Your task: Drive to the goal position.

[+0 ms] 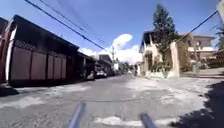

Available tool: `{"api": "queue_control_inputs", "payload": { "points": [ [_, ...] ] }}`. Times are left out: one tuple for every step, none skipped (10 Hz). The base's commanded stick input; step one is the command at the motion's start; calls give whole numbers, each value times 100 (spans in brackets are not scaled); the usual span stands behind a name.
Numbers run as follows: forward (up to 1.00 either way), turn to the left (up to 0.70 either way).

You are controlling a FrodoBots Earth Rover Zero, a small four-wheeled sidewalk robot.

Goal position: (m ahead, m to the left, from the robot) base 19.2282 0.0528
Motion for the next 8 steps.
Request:
{"api": "queue_control_inputs", "payload": {
  "points": [
    [100, -7],
    [100, -16],
    [100, -37],
    [100, 0],
    [100, 0],
    [100, 0],
    [100, 0],
    [100, 0]
  ]
}}
